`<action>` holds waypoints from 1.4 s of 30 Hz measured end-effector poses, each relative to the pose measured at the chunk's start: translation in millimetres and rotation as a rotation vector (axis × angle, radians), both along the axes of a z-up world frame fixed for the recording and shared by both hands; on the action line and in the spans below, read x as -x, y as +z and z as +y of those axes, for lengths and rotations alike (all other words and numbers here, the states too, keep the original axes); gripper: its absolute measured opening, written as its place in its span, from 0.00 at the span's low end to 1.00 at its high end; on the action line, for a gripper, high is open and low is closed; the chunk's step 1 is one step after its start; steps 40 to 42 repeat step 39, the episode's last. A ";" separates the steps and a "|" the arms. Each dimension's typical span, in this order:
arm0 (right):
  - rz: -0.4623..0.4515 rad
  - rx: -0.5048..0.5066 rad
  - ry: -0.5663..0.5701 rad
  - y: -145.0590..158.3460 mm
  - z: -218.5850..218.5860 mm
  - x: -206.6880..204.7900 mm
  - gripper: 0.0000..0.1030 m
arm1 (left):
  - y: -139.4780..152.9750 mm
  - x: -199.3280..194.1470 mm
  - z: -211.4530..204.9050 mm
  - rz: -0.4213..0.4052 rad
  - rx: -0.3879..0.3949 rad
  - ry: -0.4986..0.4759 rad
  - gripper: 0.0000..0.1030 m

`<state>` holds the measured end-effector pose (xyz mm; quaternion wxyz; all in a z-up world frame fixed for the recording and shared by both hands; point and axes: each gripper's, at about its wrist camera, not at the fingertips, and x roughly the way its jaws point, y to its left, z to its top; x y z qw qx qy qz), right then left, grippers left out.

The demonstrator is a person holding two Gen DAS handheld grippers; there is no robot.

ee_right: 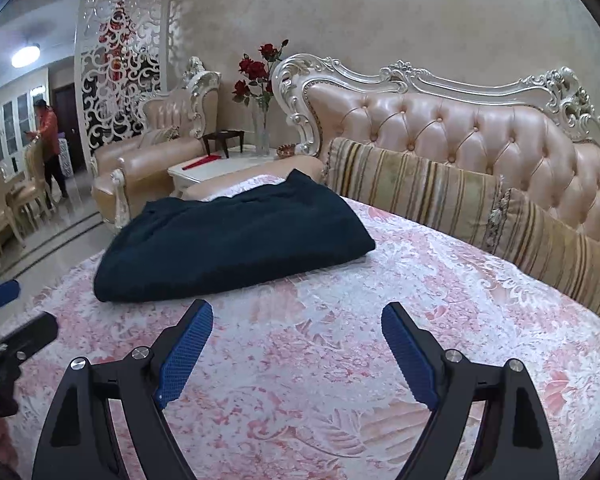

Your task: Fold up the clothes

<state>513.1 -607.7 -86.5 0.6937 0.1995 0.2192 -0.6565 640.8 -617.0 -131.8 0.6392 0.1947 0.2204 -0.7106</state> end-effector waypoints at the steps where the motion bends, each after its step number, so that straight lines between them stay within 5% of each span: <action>1: -0.005 0.001 0.000 0.0 0.0 0.5 0.85 | -0.6 1.3 -0.3 -0.006 -0.001 0.001 0.98; 42: -0.029 -0.038 0.075 -15.1 -5.4 -17.1 0.85 | -5.7 5.8 0.5 -0.011 0.003 0.003 0.96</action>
